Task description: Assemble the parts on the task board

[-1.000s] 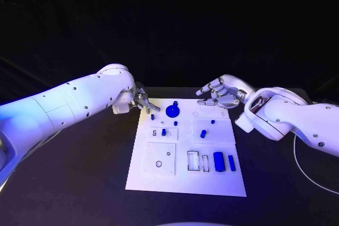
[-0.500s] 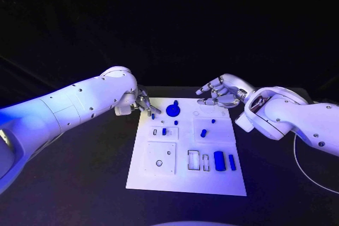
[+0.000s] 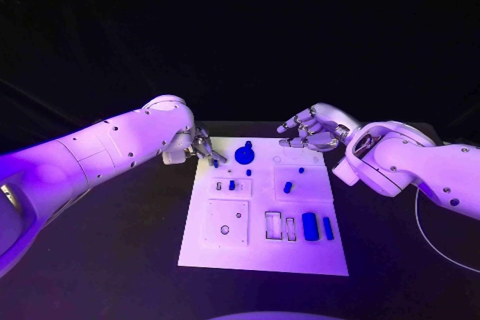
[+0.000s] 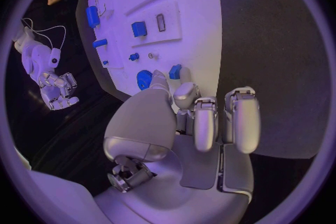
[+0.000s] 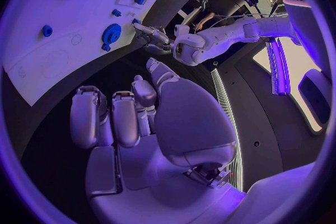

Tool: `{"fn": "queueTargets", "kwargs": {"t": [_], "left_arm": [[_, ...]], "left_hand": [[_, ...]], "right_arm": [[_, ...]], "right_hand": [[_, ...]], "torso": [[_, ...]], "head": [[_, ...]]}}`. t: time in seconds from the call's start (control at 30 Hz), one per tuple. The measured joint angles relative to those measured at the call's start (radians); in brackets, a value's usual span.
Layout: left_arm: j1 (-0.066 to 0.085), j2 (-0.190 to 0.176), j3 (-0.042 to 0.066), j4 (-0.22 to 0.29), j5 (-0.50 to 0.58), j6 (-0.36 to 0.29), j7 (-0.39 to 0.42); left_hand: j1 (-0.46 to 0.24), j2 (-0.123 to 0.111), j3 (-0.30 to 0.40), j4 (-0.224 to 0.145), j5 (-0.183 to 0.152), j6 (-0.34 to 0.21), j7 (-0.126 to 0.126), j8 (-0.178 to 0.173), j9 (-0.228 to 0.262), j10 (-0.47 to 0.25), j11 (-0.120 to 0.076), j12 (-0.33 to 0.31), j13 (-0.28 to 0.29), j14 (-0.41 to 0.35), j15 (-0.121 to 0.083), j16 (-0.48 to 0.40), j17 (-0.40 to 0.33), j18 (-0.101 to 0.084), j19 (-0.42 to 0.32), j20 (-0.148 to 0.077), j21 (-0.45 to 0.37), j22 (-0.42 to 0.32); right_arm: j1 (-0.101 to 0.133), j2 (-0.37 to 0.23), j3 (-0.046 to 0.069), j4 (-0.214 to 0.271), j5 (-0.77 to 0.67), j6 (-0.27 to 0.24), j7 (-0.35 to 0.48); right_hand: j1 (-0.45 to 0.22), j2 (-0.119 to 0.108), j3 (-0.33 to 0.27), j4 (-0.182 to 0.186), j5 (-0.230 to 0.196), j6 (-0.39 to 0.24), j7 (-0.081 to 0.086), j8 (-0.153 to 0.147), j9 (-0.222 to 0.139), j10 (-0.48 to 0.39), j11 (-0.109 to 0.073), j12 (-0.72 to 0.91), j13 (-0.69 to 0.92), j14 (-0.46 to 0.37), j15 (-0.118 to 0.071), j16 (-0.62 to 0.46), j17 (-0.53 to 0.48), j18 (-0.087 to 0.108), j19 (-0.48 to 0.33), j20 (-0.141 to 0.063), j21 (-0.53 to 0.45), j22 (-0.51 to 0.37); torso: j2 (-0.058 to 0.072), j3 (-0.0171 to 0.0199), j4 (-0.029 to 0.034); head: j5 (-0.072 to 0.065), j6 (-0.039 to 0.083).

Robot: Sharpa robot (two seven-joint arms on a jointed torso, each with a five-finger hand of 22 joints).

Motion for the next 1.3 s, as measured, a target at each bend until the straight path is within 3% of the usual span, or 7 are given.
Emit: {"fn": "queueTargets", "kwargs": {"t": [0.53, 0.77, 1.03, 1.3], "left_arm": [[-0.001, -0.002, 0.000, 0.000, 0.000, -0.010, 0.004], [-0.001, -0.002, 0.000, 0.000, 0.005, -0.020, 0.009], [0.000, -0.001, 0.000, 0.000, 0.020, -0.026, 0.019], [-0.002, -0.010, 0.000, 0.008, 0.034, -0.028, 0.028]], "left_hand": [[0.031, 0.022, 0.010, -0.010, 0.000, 0.007, 0.000, 0.000, -0.002, 0.000, 0.000, 0.000, 0.000, 0.000, 0.000, 0.000, 0.000, 0.000, 0.000, 0.000, 0.000, 0.000], [0.150, 0.065, 0.072, -0.078, 0.000, 0.005, -0.002, 0.000, -0.002, 0.000, 0.000, 0.000, -0.007, 0.000, 0.000, 0.000, 0.000, 0.000, 0.000, 0.000, 0.000, 0.000], [0.235, 0.076, 0.135, -0.146, -0.006, -0.011, -0.007, -0.016, -0.015, -0.009, -0.009, -0.015, -0.020, 0.000, 0.000, 0.000, 0.000, 0.000, -0.004, -0.004, 0.000, 0.000], [0.279, 0.078, 0.139, -0.150, -0.010, -0.017, -0.001, -0.029, -0.018, -0.011, -0.007, -0.021, -0.029, 0.000, 0.000, 0.000, 0.001, 0.000, -0.004, -0.004, 0.000, 0.000]], "right_arm": [[0.000, 0.003, 0.000, -0.003, 0.000, 0.000, 0.000], [-0.002, 0.005, 0.000, -0.005, 0.000, 0.000, 0.000], [-0.002, 0.006, 0.000, -0.005, 0.000, 0.001, 0.000], [-0.002, 0.006, 0.000, -0.005, 0.001, 0.004, 0.000]], "right_hand": [[0.000, 0.000, 0.000, 0.000, 0.000, 0.000, 0.000, 0.000, 0.000, 0.000, 0.000, 0.000, 0.000, 0.000, 0.000, 0.000, 0.000, 0.000, 0.000, 0.000, 0.000, 0.000], [0.000, 0.000, 0.000, 0.000, 0.000, 0.000, 0.000, 0.000, 0.000, 0.000, 0.000, 0.000, 0.000, 0.000, 0.000, 0.000, 0.000, 0.000, 0.000, 0.000, 0.000, 0.000], [0.000, 0.000, 0.000, 0.000, 0.000, 0.000, 0.000, 0.000, 0.000, 0.000, 0.000, 0.000, 0.000, 0.000, 0.000, 0.000, 0.000, 0.000, 0.000, 0.000, 0.000, 0.000], [0.000, 0.000, 0.000, 0.000, 0.000, 0.000, 0.000, 0.000, 0.000, 0.000, 0.000, 0.000, 0.000, 0.000, 0.000, 0.000, 0.000, 0.000, 0.000, 0.000, 0.000, 0.000]], "torso": [[0.000, -0.0003, 0.0006], [0.000, -0.0003, 0.0008], [-0.001, -0.0002, 0.0007], [-0.001, 0.0001, 0.0006]], "head": [[-0.003, -0.004], [-0.002, -0.005], [-0.001, -0.007], [-0.001, -0.008]]}}
